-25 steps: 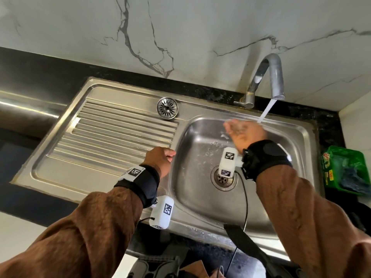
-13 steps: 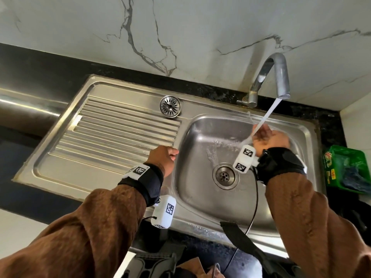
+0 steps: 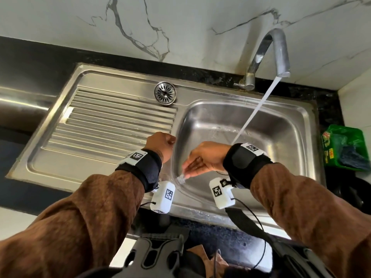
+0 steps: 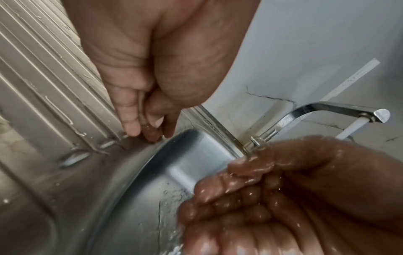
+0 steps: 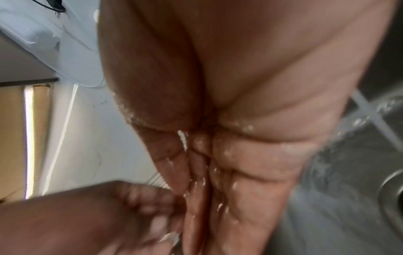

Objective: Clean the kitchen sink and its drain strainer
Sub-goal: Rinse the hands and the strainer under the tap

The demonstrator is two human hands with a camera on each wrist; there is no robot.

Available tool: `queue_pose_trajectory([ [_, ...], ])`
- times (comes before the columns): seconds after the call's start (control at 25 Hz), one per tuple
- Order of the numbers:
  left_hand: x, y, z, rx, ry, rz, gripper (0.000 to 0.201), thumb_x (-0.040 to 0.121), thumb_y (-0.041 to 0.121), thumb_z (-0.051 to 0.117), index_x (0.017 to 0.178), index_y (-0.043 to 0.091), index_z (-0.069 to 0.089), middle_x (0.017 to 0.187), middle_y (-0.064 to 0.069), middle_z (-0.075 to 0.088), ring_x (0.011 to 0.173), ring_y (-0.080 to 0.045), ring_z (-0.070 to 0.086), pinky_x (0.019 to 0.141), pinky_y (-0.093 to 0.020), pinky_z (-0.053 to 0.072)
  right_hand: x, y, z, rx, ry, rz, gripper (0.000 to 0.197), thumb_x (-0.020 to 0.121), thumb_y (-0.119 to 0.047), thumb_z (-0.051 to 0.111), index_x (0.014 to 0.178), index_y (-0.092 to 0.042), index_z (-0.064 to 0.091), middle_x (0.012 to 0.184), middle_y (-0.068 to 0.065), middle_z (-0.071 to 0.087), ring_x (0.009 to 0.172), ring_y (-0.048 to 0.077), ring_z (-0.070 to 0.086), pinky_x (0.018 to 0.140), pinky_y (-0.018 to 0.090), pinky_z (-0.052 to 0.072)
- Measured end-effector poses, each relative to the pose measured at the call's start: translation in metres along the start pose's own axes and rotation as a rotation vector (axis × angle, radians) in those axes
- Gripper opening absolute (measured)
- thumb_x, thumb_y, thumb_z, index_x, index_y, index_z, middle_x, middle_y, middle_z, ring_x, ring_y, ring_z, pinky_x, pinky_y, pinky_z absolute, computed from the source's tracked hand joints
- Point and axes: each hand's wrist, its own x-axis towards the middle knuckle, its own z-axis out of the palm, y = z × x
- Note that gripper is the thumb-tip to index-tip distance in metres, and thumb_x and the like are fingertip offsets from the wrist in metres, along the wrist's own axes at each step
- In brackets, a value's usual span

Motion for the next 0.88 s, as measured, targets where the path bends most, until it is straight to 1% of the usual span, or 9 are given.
queue_pose_trajectory([
  [0.08, -0.002, -0.001, 0.000, -0.006, -0.006, 0.008, 0.033, 0.093, 0.007, 0.052, 0.112, 0.022, 0.073, 0.109, 0.002, 0.072, 0.101, -0.012, 0.065, 0.096, -0.017, 0.044, -0.004, 0.000, -0.033, 0.173, 0.210, -0.136, 0.025, 0.094, 0.000, 0.050, 0.109, 0.017, 0.061, 0.108, 0.030, 0.067, 0.104, 0.041, 0.066, 0.086, 0.035, 0.059],
  [0.2, -0.005, -0.002, -0.001, -0.005, -0.009, 0.027, 0.037, 0.093, 0.006, 0.047, 0.115, 0.022, 0.072, 0.112, 0.001, 0.072, 0.100, -0.013, 0.064, 0.094, -0.016, 0.044, -0.011, -0.012, -0.107, 0.735, 0.529, -0.469, 0.020, 0.086, 0.001, 0.047, 0.098, 0.007, 0.063, 0.084, 0.021, 0.070, 0.083, 0.031, 0.066, 0.073, 0.029, 0.055],
  [0.28, -0.006, -0.002, -0.002, 0.007, -0.013, 0.027, 0.038, 0.094, 0.005, 0.047, 0.117, 0.022, 0.072, 0.113, 0.001, 0.072, 0.099, -0.011, 0.063, 0.089, -0.012, 0.041, -0.014, -0.022, -0.139, 1.084, 0.547, -0.601, 0.021, 0.087, -0.001, 0.041, 0.089, 0.004, 0.061, 0.075, 0.019, 0.066, 0.067, 0.027, 0.064, 0.063, 0.029, 0.054],
  [0.36, -0.008, 0.000, -0.002, 0.025, -0.014, 0.037, 0.038, 0.094, 0.005, 0.047, 0.118, 0.022, 0.071, 0.113, 0.001, 0.072, 0.099, -0.010, 0.063, 0.086, -0.010, 0.039, -0.015, -0.029, -0.147, 1.162, 0.505, -0.625, 0.023, 0.087, 0.001, 0.035, 0.084, 0.002, 0.057, 0.075, 0.018, 0.060, 0.061, 0.026, 0.059, 0.056, 0.027, 0.051],
  [0.52, -0.009, 0.002, -0.004, 0.045, -0.017, 0.047, 0.038, 0.094, 0.006, 0.047, 0.118, 0.023, 0.071, 0.112, 0.002, 0.072, 0.095, -0.008, 0.061, 0.086, -0.010, 0.038, -0.003, -0.029, -0.095, 0.930, 0.279, -0.409, 0.019, 0.097, -0.003, 0.041, 0.092, 0.002, 0.058, 0.079, 0.017, 0.066, 0.068, 0.025, 0.066, 0.061, 0.032, 0.059],
  [0.64, -0.010, 0.003, -0.006, 0.038, -0.019, 0.029, 0.039, 0.093, 0.004, 0.048, 0.118, 0.023, 0.071, 0.112, 0.003, 0.072, 0.099, -0.010, 0.062, 0.087, -0.011, 0.039, 0.012, -0.020, -0.032, 0.644, 0.152, -0.205, 0.025, 0.097, -0.002, 0.041, 0.091, 0.013, 0.061, 0.082, 0.025, 0.069, 0.068, 0.030, 0.072, 0.058, 0.033, 0.061],
  [0.76, -0.009, 0.003, -0.005, 0.024, -0.017, 0.026, 0.043, 0.089, -0.001, 0.047, 0.113, 0.024, 0.073, 0.107, 0.002, 0.074, 0.100, -0.013, 0.066, 0.095, -0.020, 0.047, 0.019, -0.003, 0.002, 0.223, -0.006, -0.055, 0.028, 0.095, 0.001, 0.049, 0.111, 0.020, 0.060, 0.108, 0.033, 0.067, 0.100, 0.040, 0.070, 0.088, 0.040, 0.059],
  [0.84, -0.007, 0.003, -0.005, 0.012, -0.014, 0.017, 0.041, 0.089, 0.000, 0.048, 0.110, 0.024, 0.074, 0.106, 0.001, 0.074, 0.102, -0.017, 0.067, 0.097, -0.025, 0.050, 0.014, 0.005, 0.004, 0.095, -0.101, 0.000, 0.031, 0.096, -0.001, 0.048, 0.117, 0.018, 0.059, 0.113, 0.033, 0.066, 0.107, 0.040, 0.067, 0.095, 0.041, 0.055],
  [0.88, -0.006, 0.002, -0.004, 0.010, -0.012, 0.013, 0.039, 0.090, 0.001, 0.049, 0.110, 0.024, 0.074, 0.108, 0.001, 0.073, 0.103, -0.018, 0.067, 0.097, -0.023, 0.049, 0.011, 0.006, -0.001, 0.109, -0.073, -0.003, 0.030, 0.095, 0.000, 0.049, 0.117, 0.017, 0.060, 0.113, 0.032, 0.067, 0.107, 0.040, 0.067, 0.093, 0.040, 0.056],
])
